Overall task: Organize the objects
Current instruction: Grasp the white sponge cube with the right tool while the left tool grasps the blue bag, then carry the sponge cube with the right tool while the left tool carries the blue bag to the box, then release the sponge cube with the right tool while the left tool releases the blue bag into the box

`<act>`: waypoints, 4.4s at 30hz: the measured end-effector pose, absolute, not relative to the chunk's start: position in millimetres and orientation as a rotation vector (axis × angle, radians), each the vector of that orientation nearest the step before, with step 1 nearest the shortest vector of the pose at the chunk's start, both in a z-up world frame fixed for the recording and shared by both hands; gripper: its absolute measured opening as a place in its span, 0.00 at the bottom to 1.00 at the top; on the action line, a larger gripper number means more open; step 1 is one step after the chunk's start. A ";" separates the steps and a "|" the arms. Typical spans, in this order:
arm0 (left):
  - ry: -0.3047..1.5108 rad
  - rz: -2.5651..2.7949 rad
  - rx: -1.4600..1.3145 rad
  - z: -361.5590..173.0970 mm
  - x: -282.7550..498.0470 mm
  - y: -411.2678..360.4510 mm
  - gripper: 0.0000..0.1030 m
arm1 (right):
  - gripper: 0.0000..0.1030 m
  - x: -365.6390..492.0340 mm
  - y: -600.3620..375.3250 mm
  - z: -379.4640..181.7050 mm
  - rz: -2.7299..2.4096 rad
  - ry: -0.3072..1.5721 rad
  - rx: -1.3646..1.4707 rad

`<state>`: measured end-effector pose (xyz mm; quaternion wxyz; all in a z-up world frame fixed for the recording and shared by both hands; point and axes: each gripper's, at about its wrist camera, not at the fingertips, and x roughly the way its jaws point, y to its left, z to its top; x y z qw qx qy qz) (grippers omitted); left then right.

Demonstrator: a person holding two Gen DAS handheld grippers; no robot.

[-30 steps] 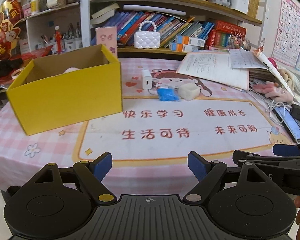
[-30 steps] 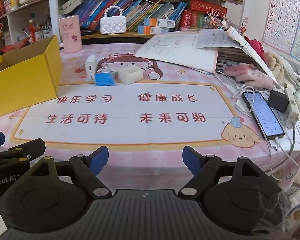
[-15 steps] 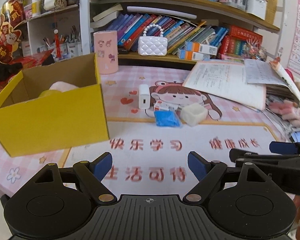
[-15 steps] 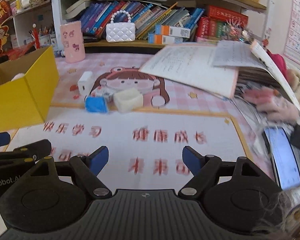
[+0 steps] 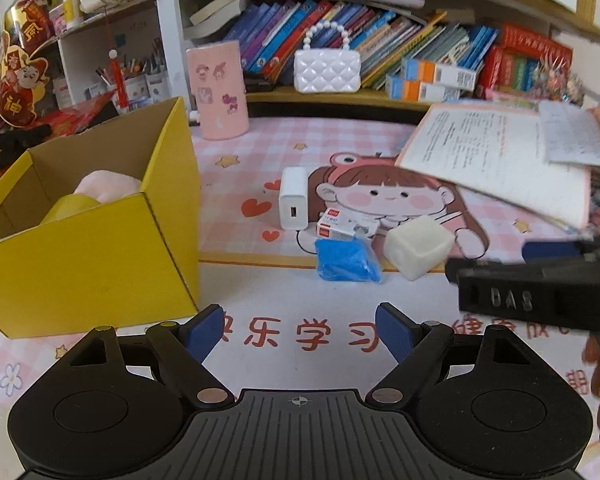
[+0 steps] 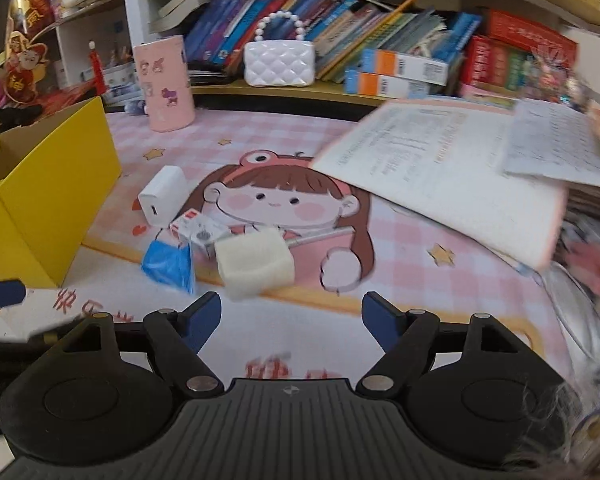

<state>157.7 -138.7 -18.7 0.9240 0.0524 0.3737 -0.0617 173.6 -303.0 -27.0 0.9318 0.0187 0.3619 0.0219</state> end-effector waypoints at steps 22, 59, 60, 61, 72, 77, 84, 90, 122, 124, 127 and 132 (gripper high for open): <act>0.802 -0.126 0.092 -34.2 208.6 -167.1 0.81 | 0.46 229.1 -332.1 -39.5 0.127 0.799 0.146; 0.736 -0.113 -0.080 -12.9 96.4 -31.0 0.37 | 0.46 103.8 -226.4 -22.7 0.151 0.838 0.099; 0.734 -0.102 -0.082 -12.9 90.8 -23.3 0.37 | 0.46 100.1 -216.7 -21.6 0.163 0.835 0.089; 0.733 -0.090 -0.086 -13.0 85.7 -14.7 0.37 | 0.46 96.3 -206.1 -20.3 0.175 0.832 0.078; 0.703 -0.047 -0.102 -8.0 41.1 58.0 0.37 | 0.46 60.1 -120.1 -13.6 0.233 0.813 0.015; 0.690 -0.057 -0.099 -6.6 30.6 81.3 0.37 | 0.46 46.9 -95.6 -11.0 0.235 0.798 0.010; 0.656 -0.085 -0.091 0.7 23.8 102.2 0.37 | 0.46 36.8 -70.4 -8.6 0.221 0.784 0.010; 0.614 -0.104 -0.104 12.4 31.3 111.4 0.37 | 0.46 42.1 -60.5 2.6 0.210 0.756 0.000; 0.634 0.021 -0.016 16.7 204.9 94.2 0.38 | 0.47 247.4 -40.1 18.3 0.375 0.689 -0.108; 0.640 0.021 -0.014 17.6 205.6 94.4 0.39 | 0.47 248.4 -39.3 17.9 0.382 0.688 -0.117; 0.646 0.026 -0.002 19.9 204.3 94.3 0.45 | 0.47 247.1 -39.6 17.6 0.379 0.684 -0.119; 0.586 0.061 0.028 32.9 191.0 95.3 0.73 | 0.56 239.6 -44.9 26.5 0.348 0.660 -0.112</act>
